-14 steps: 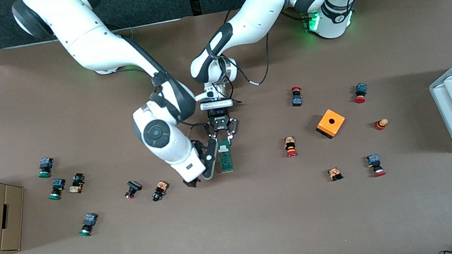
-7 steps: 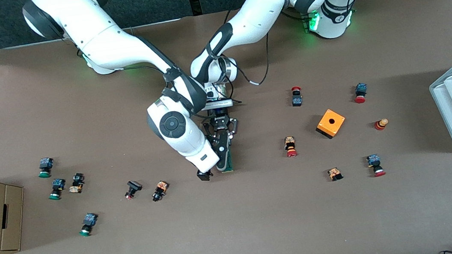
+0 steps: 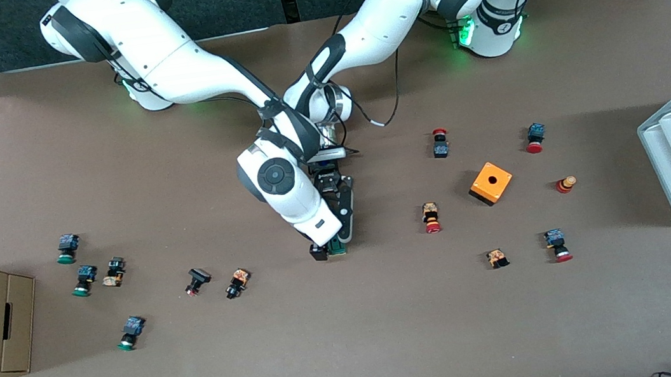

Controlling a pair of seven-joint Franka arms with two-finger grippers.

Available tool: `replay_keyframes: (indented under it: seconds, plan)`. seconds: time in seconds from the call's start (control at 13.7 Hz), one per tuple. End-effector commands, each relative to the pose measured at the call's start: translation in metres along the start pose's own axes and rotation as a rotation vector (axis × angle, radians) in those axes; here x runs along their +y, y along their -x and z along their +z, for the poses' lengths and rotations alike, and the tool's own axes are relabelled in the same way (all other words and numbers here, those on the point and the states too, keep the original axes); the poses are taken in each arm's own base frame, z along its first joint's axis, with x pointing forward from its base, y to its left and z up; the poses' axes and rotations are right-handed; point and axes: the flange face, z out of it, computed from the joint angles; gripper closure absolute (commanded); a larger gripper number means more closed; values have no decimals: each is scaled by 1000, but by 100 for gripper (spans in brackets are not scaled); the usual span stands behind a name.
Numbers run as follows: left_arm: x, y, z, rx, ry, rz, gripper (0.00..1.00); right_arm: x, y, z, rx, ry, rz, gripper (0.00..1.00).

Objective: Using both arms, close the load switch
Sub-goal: 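Lower the right gripper onto the white lever of the switch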

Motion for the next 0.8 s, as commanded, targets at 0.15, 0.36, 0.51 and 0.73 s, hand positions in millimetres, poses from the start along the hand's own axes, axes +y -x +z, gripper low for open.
replay_keyframes:
  seconds: [0.15, 0.36, 0.51, 0.73]
  plan:
    - [0, 17, 3, -9, 12, 4, 58, -1, -4, 5, 18, 18, -5, 6]
    - [2, 17, 1, -10, 15, -1, 58, -11, -8, 5, 11, 8, -12, 6]
    - [1, 17, 2, -9, 14, 2, 58, -11, -7, 5, 10, 8, -13, 6]
    - [0, 18, 1, -11, 13, 2, 58, -18, -5, 3, 2, 0, -16, 6]
